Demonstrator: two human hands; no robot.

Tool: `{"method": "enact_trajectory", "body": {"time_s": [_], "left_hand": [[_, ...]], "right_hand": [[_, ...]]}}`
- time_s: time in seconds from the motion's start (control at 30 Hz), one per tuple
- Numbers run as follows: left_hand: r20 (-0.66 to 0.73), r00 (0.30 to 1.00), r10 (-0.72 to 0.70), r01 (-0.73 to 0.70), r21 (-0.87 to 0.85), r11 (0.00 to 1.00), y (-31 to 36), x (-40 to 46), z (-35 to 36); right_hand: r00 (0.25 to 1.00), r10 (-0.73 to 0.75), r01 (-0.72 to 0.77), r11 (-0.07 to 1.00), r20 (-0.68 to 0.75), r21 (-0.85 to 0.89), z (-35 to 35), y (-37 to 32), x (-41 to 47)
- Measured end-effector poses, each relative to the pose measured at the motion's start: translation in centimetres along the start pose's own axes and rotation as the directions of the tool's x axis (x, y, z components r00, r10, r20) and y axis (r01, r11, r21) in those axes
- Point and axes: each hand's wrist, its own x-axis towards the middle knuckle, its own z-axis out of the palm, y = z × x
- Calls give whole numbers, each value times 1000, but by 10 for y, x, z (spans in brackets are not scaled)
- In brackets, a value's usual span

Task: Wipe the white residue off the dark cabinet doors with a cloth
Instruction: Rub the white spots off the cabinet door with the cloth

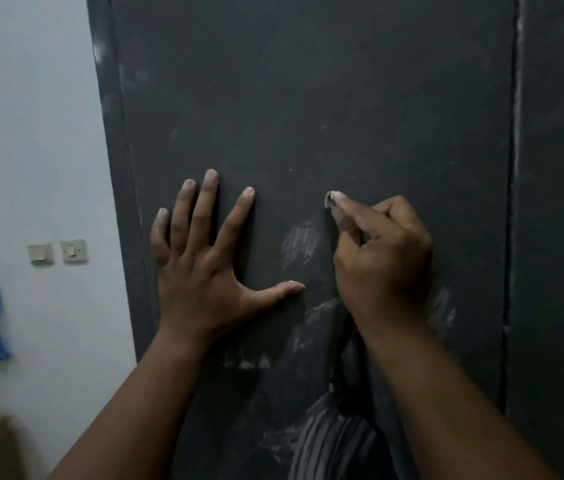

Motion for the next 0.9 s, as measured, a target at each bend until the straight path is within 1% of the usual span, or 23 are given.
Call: {"method": "enact_trajectory", "body": {"time_s": [0.13, 0.23, 0.3, 0.43, 0.5, 0.57, 0.67, 0.73, 0.8, 0.9], "left_hand": [[-16, 1000, 21, -21, -20, 1000, -2, -1, 4], [-35, 998, 49, -50, -20, 999, -8, -5, 6], [-35, 997, 72, -73, -7, 997, -11, -7, 7], [-50, 996, 69, -69, -4, 998, -12, -8, 10], [-58, 996, 62, -62, -6, 998, -12, -9, 11], [-66, 996, 59, -59, -8, 998, -12, -10, 13], [-91, 995, 33, -34, -14, 999, -13, -13, 15], [-98, 995, 9, -10, -13, 1000, -13, -17, 16], [-99, 995, -6, 5, -8, 1000, -13, -20, 17], [-94, 995, -16, 15, -11, 1000, -13, -20, 18]], "right_hand": [[986, -115, 117, 993, 120, -8, 10, -15, -26], [977, -124, 129, 992, 176, -16, -1, -2, -50], [982, -103, 108, 994, 160, -23, -8, 4, -48], [1000, -21, 22, 998, 11, -60, -2, -4, -10], [1000, -6, 5, 999, -21, -49, 8, -12, 1], [999, -47, 47, 998, -3, -44, 11, -16, -6], [982, -135, 141, 989, 130, -39, 6, -10, -44], [980, -115, 122, 992, 163, -32, -5, 1, -61], [990, -78, 85, 995, 121, -53, -13, 8, -58], [1000, -4, 4, 999, -4, -51, -8, 4, -29]]}}
